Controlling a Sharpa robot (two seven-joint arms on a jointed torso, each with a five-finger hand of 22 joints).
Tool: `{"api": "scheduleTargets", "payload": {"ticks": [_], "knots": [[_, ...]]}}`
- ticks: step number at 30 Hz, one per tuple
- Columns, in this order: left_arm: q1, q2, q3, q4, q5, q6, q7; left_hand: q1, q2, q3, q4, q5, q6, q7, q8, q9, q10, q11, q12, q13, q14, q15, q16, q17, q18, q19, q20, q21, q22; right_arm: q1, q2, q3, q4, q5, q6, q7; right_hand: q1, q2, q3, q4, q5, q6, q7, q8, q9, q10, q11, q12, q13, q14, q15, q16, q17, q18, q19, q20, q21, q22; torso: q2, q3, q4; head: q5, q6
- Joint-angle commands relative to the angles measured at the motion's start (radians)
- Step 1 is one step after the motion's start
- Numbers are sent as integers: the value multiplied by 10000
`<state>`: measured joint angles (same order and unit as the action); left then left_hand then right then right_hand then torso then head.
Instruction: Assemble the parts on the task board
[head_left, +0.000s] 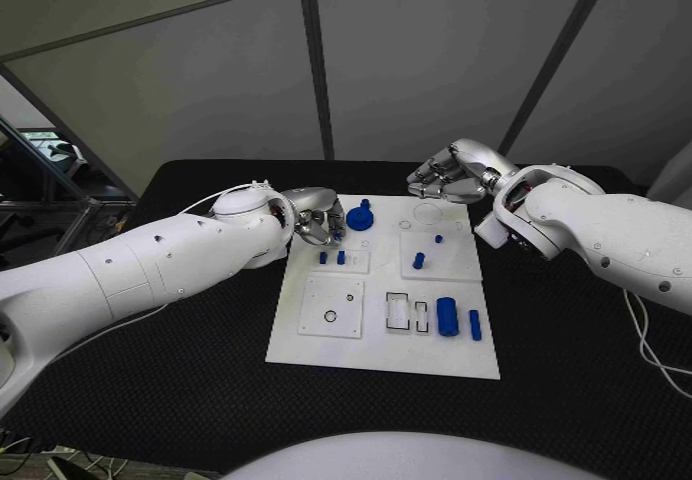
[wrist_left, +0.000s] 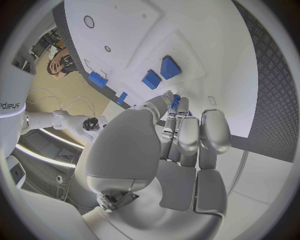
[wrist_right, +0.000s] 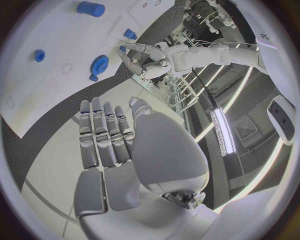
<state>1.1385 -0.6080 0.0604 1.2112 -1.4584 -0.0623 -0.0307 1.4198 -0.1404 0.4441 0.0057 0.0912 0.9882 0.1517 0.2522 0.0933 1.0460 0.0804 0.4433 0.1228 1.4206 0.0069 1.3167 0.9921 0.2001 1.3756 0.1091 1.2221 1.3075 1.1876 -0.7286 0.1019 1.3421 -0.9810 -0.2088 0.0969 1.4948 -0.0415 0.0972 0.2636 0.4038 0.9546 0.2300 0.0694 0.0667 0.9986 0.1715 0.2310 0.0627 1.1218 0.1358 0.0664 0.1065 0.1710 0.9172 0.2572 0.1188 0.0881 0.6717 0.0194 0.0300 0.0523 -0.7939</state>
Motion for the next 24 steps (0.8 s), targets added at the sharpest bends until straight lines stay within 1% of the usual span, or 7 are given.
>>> {"api": "scheduleTargets", "payload": {"ticks": [1, 7, 9, 17, 21, 24], "knots": [[10, 38, -3, -14, -50, 165, 34, -75, -1, -45, 3, -61, 71, 3, -50, 7, 71, 6, -61, 14, 64, -18, 23, -1, -1144, 85, -3, 40, 280, 15, 13, 7, 5, 22, 52, 18, -15, 42, 64, 11, 31, -40, 5, -2, -1, -33, -10, 56, -4, 3, -63, -4, -10, 131, 57, -17, -36, -11, 4, -4, -3, -17, -4], [9, 77, -6, -64, -50, 264, -95, -89, -8, -62, 4, -69, 79, -4, -63, 7, 80, 1, -77, 16, 72, -27, 38, 24, -1140, 77, -10, 21, 271, 15, 23, 7, -2, 22, 58, 16, -15, 42, 64, 11, 31, -40, 5, -2, -1, -33, -10, 56, -4, 3, -63, -4, -10, 131, 57, -17, -36, -11, 4, -2, -1, -13, 9], [9, 87, -7, -77, -50, 299, -183, -127, -27, -95, 15, -77, 53, 4, -104, -2, 57, 6, -120, 11, 66, -24, 34, 6, -1137, 69, -15, 3, 264, 15, 26, 7, -7, 22, 60, 17, -15, 42, 64, 11, 31, -40, 5, -2, -1, -33, -10, 56, -4, 3, -63, -4, -10, 131, 57, -17, -36, -11, 3, -8, -1, -24, 11], [8, 104, -8, -100, -50, 302, -350, -320, -167, -281, 86, -78, -324, 43, -434, -114, -141, 79, -369, -39, 2, 30, -22, -168, -1117, 3, 14, -131, 203, 15, 32, 7, -16, 22, 66, 17, -28, 45, 81, 28, 31, -40, 5, -2, -1, -33, -9, 59, -4, 5, -63, -3, -19, 130, 67, -17, -47, -20, 0, -9, 5, -27, 10], [8, 94, -9, -93, -50, 288, -445, -380, -214, -380, 116, -72, -663, 122, -688, -207, -280, 151, -536, -81, -38, 84, -56, -283, -1109, -21, 55, -193, 181, 15, 26, 7, -22, 22, 58, 20, -28, 45, 81, 28, 31, -40, 5, -2, -1, -33, -9, 59, -4, 5, -63, -3, -19, 130, 67, -17, -47, -20, -5, -7, 8, -19, 12], [8, 87, -9, -86, -50, 248, -493, -413, -241, -445, 134, -70, -816, 155, -802, -242, -374, 192, -635, -110, -57, 117, -73, -345, -1106, -27, 84, -218, 175, 15, 24, 7, -26, 22, 51, 29, -28, 43, 83, 29, 31, -41, 5, -3, -2, -35, -9, 58, -5, 4, -63, -3, -21, 130, 68, -17, -49, -22, -8, -9, 7, -29, 19]]}}
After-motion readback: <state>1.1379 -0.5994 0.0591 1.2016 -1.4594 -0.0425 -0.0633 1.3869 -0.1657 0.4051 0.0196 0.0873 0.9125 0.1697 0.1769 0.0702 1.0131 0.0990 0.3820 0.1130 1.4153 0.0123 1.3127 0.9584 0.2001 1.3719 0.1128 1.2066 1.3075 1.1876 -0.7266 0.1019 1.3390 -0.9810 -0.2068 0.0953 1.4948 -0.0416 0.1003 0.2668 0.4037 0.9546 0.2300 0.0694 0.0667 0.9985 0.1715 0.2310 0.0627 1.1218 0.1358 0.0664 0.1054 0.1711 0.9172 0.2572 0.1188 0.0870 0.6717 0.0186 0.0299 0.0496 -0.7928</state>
